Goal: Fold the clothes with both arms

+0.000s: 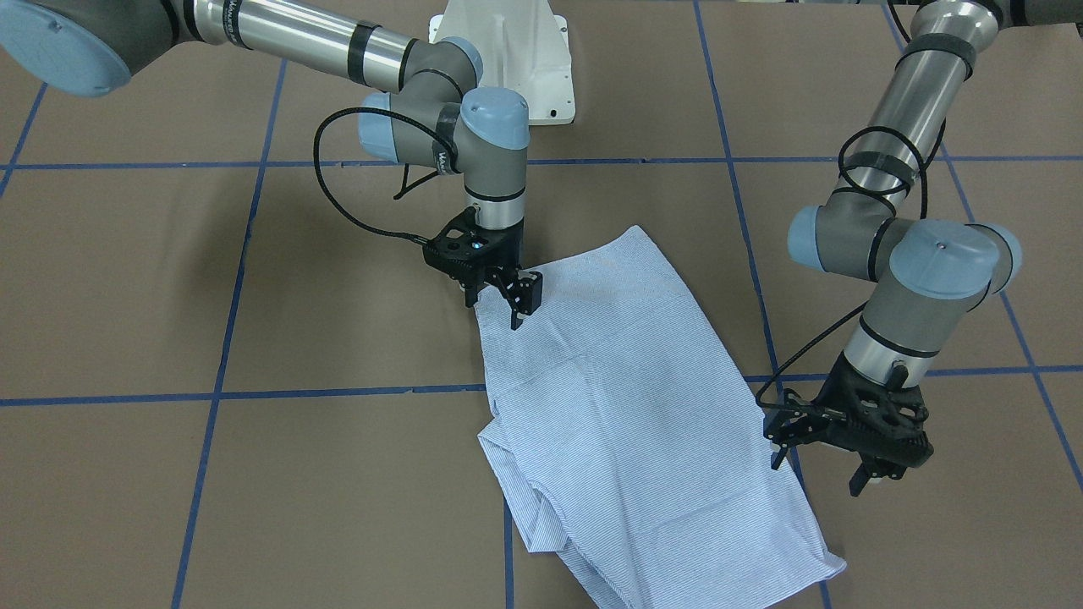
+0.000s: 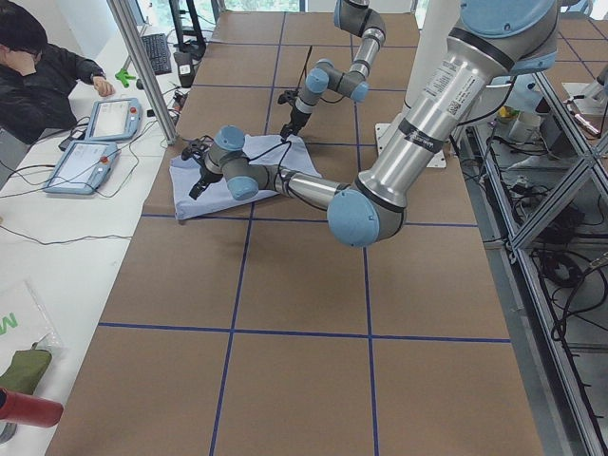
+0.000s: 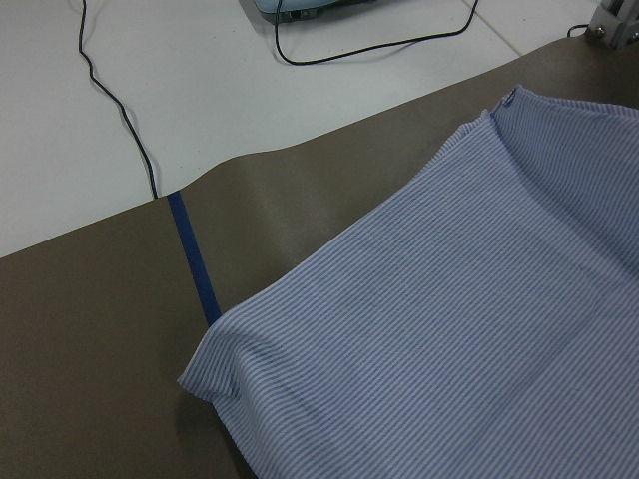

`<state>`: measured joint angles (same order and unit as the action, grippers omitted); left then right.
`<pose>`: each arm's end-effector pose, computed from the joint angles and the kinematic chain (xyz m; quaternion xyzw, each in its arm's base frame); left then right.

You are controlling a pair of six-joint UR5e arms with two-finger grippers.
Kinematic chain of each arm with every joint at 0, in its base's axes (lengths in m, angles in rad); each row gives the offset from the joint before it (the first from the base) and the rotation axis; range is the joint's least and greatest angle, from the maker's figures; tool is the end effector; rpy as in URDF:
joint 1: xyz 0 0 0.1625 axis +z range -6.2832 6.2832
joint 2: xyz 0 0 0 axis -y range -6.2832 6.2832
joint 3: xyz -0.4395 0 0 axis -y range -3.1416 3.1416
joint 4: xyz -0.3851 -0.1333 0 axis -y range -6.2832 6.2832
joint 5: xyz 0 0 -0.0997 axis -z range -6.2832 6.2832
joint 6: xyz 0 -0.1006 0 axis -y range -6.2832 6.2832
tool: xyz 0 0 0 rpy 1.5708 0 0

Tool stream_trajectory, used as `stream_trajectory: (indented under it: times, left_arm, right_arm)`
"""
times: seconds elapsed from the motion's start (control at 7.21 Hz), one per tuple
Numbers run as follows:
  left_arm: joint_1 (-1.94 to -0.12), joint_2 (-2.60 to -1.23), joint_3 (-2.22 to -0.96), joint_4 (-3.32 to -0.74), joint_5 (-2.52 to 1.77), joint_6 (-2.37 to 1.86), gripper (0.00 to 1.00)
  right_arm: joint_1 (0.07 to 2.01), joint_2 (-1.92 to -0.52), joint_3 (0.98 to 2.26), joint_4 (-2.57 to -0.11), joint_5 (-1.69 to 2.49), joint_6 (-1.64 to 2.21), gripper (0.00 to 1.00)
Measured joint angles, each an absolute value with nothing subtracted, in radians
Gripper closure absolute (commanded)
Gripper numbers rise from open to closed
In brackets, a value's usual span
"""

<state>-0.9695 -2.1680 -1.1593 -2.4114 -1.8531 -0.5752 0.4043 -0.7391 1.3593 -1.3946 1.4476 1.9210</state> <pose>0.3431 -0.6862 0.4196 0.3363 0.3717 0.0803 0.8616 -0.6592 -0.4405 0.2333 0.0672 -0.3853 0.3611 0.8465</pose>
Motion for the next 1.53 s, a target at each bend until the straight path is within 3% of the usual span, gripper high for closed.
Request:
stream_trajectory:
  times: [0.55, 0.83, 1.11, 1.25, 1.39, 1.53]
  left_arm:
    - [-0.968, -2.168, -1.160, -2.412, -1.852, -0.576, 0.00]
    - [-0.968, -2.168, -1.160, -2.412, -1.852, -0.576, 0.00]
    - [-0.968, -2.167, -1.160, -2.412, -1.853, -0.575, 0.00]
    - [-0.968, -2.167, -1.160, -2.412, -1.852, -0.575, 0.00]
    - [-0.968, -2.166, -1.160, -2.412, -1.852, -0.575, 0.00]
    - [-0.968, -2.166, -1.160, -2.412, -1.852, -0.575, 0.00]
  right_arm:
    - [0.403, -0.739, 1.367, -1.422, 1.451, 1.897, 0.07]
    - [0.397, -0.740, 1.370, -1.447, 1.448, 1.894, 0.13]
    - [0.389, -0.737, 1.369, -1.448, 1.436, 1.895, 0.42]
    - [0.384, -0.733, 1.367, -1.447, 1.426, 1.896, 0.43]
    - [0.379, -0.727, 1.363, -1.447, 1.421, 1.898, 0.49]
    - [0.376, -0.724, 1.362, -1.447, 1.418, 1.899, 0.66]
